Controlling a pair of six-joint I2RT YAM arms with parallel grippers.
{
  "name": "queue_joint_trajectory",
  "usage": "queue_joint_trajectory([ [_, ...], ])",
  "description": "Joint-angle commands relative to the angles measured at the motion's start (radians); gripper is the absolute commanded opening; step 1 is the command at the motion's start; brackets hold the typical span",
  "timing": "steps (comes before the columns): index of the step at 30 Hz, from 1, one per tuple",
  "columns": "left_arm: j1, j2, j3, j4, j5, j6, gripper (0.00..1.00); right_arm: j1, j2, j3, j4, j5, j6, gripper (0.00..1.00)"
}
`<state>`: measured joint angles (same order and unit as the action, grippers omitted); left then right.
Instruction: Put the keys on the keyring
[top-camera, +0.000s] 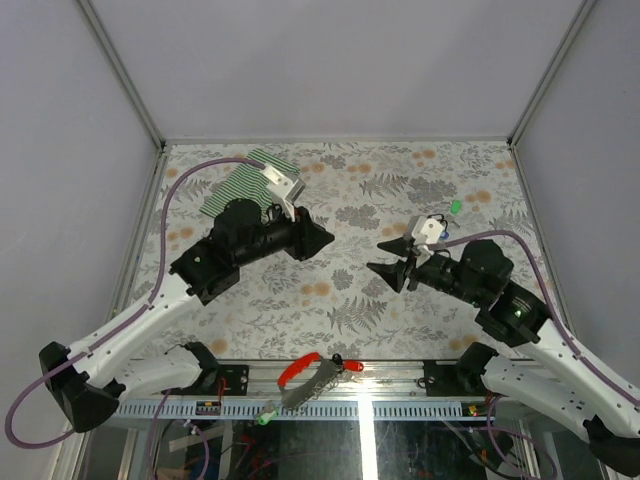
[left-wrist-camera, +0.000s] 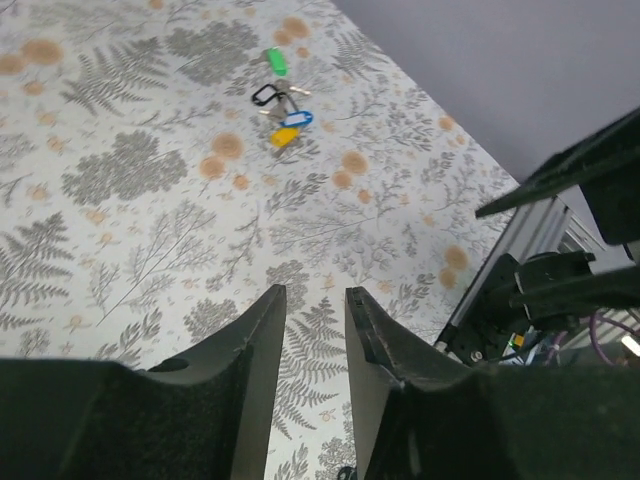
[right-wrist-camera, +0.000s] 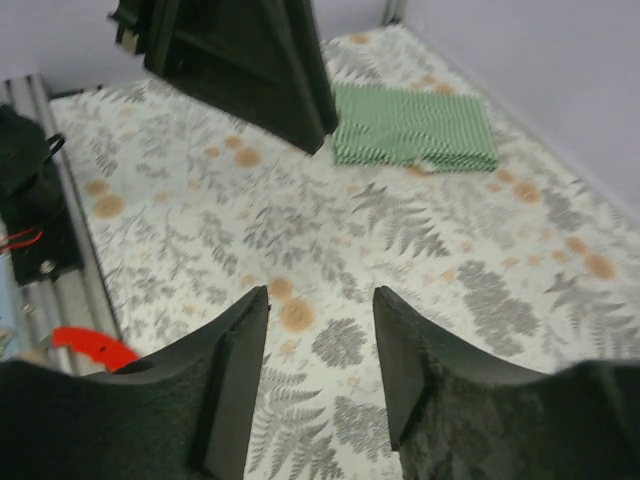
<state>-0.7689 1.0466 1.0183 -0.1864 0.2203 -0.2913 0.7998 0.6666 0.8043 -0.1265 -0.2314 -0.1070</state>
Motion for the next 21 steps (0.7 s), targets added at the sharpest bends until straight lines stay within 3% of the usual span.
queue_joint_trajectory([
  [1,0.051,-0.034,-0.047,-0.024,-0.039,-0.048,0.33,0.005,0.073,0.038,-0.087,-0.097,0.048,0.57],
  [5,0.089,-0.058,-0.075,-0.04,-0.066,-0.063,0.37,0.006,0.179,0.069,-0.177,-0.163,0.061,0.66],
  [9,0.114,-0.086,-0.079,-0.062,-0.103,-0.052,0.38,0.038,0.261,0.007,-0.11,-0.226,0.139,0.68],
  [14,0.133,-0.127,-0.068,-0.108,-0.235,-0.033,0.42,0.221,0.403,-0.021,-0.043,-0.14,0.204,0.68],
  [21,0.169,-0.186,-0.061,-0.142,-0.327,-0.011,0.47,0.399,0.646,-0.037,0.126,-0.156,0.212,0.68],
])
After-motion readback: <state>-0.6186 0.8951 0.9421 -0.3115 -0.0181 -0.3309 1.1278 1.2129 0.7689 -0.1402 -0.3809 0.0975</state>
